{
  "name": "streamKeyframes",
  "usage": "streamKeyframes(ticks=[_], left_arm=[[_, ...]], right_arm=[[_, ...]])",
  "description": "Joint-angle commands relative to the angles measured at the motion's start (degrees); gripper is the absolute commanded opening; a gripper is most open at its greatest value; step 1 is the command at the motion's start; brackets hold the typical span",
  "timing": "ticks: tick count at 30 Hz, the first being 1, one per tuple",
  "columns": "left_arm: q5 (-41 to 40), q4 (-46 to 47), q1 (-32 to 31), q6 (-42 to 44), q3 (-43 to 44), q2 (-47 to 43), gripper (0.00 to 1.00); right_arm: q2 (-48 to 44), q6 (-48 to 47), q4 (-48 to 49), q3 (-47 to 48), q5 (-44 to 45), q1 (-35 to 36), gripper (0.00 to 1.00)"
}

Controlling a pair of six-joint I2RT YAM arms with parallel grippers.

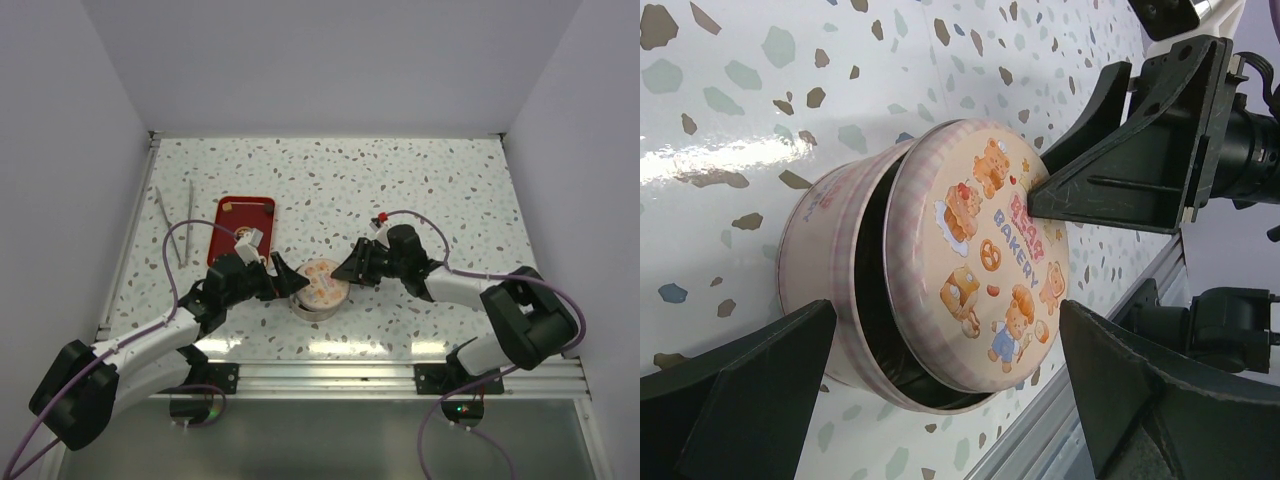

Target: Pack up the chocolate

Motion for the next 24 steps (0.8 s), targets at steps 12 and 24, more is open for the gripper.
streamKeyframes(ticks=[12, 24], left_arm=[[2.08, 2.38, 0.2, -0.17, 1.04, 0.48, 1.0], [2.26, 2.82, 0.2, -0.34, 1.39, 0.48, 1.0]], right_arm=[[-0.38, -3.38, -4.67, 3.12, 1.33, 3.03, 0.46], [-1.08, -4.0, -6.43, 4.35, 2.21, 3.91, 0.47]])
